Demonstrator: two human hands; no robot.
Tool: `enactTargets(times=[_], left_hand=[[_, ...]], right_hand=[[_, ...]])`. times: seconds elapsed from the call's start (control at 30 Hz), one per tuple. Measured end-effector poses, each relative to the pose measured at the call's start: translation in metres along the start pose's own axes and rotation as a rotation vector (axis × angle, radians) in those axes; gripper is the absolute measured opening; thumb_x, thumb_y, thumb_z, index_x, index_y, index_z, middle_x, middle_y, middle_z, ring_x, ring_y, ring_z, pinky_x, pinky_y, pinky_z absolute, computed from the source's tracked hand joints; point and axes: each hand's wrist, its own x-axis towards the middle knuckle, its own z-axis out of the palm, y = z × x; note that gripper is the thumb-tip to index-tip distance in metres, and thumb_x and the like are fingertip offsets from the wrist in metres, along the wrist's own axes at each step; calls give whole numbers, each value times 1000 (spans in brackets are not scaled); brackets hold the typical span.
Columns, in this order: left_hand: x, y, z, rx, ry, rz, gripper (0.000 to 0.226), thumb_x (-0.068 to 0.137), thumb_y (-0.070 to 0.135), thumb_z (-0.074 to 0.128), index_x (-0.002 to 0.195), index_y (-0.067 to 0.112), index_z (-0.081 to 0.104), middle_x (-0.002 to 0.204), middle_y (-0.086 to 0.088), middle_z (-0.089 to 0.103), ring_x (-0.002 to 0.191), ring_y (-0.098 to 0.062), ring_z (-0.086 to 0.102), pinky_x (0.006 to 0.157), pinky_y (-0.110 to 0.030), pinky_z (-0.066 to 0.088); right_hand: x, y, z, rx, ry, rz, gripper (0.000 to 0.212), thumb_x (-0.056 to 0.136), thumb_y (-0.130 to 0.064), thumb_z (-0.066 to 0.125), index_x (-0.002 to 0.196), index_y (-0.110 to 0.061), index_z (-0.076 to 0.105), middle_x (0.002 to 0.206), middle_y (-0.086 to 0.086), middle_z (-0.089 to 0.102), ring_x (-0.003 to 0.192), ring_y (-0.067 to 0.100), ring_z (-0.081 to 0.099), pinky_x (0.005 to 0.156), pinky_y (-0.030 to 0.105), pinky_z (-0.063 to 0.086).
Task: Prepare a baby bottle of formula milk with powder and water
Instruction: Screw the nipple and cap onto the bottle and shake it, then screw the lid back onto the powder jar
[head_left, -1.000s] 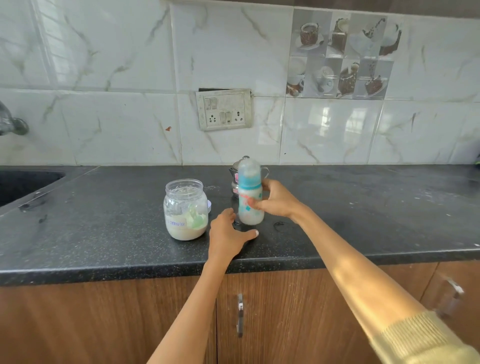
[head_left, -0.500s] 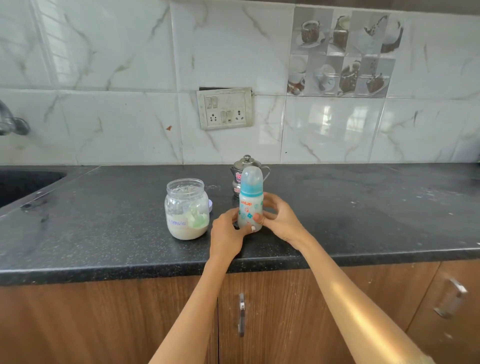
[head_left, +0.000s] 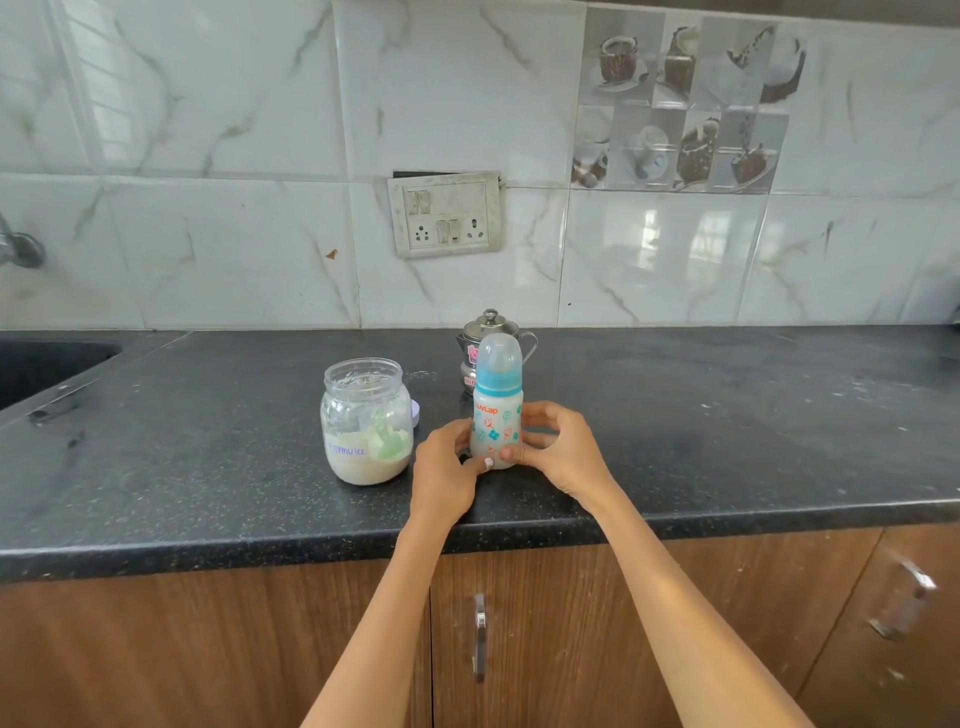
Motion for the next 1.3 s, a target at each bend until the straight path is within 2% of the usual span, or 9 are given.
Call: enactTargets(times=[0.1,0.17,0.33,0.5,0.63,0.83,0.87,1.1,1.3], left_hand=[[0,1,-1,-5,-2,-6,50,84,5,64,131,11,50,131,-5,58,121,-18,54,97,-24,40],[0,2,-2,-9,-4,-16,49,85,3,62,132,11,50,131,-5,58,121,-18,54,97,-24,40],[1,4,-2,-7,-14,-36,48,86,2,60,132,11,50,131,-6,58,122,-18,53,99,-27,41],[2,12,-5,-31,-23,-90,43,87,2,58,129,7,52,130,-9,58,121,-21,54,99,-28,41],[23,20,3,32,-72,-111,39,86,7,61,125,9,57,127,-9,60,119,-23,57,102,-37,43],[69,36,48,22,-154,-114,41,80,3,68,120,1,59,119,-16,64,109,-25,62,98,-43,48],[77,38,57,17,-161,-113,40,80,3,68,119,0,59,119,-16,64,109,-25,61,99,-42,47],[126,42,106,32,-147,-82,36,82,4,67,118,0,60,118,-16,64,109,-26,61,98,-38,47],[162,38,127,72,-132,-69,35,84,6,65,118,1,60,120,-15,63,112,-26,60,99,-37,46]], right_hand=[[-1,-2,-1,11,8,9,51,69,-8,80,116,-10,60,123,6,63,106,15,62,68,11,49],[0,-1,-2,28,16,17,51,69,-5,80,117,-8,62,123,7,64,105,14,62,66,10,49],[0,1,-1,47,31,24,51,70,-3,78,119,-6,63,122,11,65,110,21,64,83,22,51],[1,-2,-4,49,13,39,47,73,-2,76,118,-4,64,120,11,66,110,22,65,90,31,52],[12,2,-18,43,10,75,43,74,-3,75,116,-5,65,118,10,67,108,23,66,89,36,54],[44,19,-62,-28,53,101,43,72,1,76,113,-3,66,114,13,69,99,17,68,67,14,54],[51,22,-69,-47,66,113,43,72,1,76,114,-2,66,114,13,69,100,18,68,67,14,53],[105,45,-97,-103,128,204,44,74,-1,75,116,-1,64,119,13,67,106,25,66,93,42,53],[143,58,-102,-131,151,209,44,76,-2,73,119,-2,63,122,13,65,110,26,64,95,41,52]])
